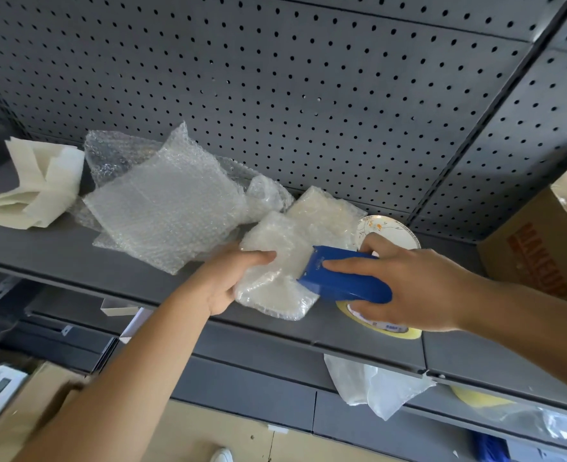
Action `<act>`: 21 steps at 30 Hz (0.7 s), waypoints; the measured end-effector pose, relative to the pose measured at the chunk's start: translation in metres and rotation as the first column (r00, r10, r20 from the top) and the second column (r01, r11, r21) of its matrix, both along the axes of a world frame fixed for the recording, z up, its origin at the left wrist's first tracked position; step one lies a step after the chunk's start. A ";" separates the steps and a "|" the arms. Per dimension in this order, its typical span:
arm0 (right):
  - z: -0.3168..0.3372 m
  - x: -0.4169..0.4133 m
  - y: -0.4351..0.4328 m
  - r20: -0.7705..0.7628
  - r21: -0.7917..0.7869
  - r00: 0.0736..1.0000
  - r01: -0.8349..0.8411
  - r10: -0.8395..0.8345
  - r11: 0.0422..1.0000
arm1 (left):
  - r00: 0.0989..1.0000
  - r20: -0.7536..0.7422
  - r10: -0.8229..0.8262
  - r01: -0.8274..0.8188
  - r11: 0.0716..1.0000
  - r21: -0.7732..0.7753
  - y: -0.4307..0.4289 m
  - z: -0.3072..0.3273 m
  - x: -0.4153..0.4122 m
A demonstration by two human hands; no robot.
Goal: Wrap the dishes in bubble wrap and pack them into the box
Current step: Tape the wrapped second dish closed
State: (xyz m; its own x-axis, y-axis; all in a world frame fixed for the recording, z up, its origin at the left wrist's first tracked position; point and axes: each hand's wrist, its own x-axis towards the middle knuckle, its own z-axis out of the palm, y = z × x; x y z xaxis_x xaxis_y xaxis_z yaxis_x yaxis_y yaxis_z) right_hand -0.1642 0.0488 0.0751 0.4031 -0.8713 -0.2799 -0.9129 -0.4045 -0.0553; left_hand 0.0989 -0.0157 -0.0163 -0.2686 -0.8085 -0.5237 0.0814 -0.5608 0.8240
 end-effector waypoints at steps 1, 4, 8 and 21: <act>0.005 -0.003 0.002 0.006 -0.014 1.000 -0.005 0.005 1.000 | 0.998 -0.057 0.035 -0.034 0.999 0.016 0.003 -0.001 0.002; 0.023 -0.010 0.007 0.045 -0.033 0.999 -0.014 0.015 0.999 | 0.970 -0.232 0.072 -0.065 0.997 0.039 0.012 -0.006 0.007; 0.041 -0.014 0.018 0.075 -0.043 0.996 -0.040 0.043 0.998 | 0.937 -0.334 0.101 -0.102 0.995 0.013 0.018 -0.005 0.007; 0.072 -0.032 0.039 0.182 -0.235 0.975 -0.080 0.124 0.969 | 0.867 -0.476 0.148 -0.222 0.970 -0.102 0.030 0.032 0.006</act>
State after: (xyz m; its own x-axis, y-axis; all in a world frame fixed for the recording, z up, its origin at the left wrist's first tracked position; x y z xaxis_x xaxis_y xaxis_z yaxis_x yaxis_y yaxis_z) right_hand -0.1959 0.0882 0.1469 0.5199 -0.8541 0.0110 -0.8470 -0.5172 -0.1233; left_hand 0.1046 0.0143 0.0152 -0.2869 -0.9257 -0.2465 0.5633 -0.3712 0.7382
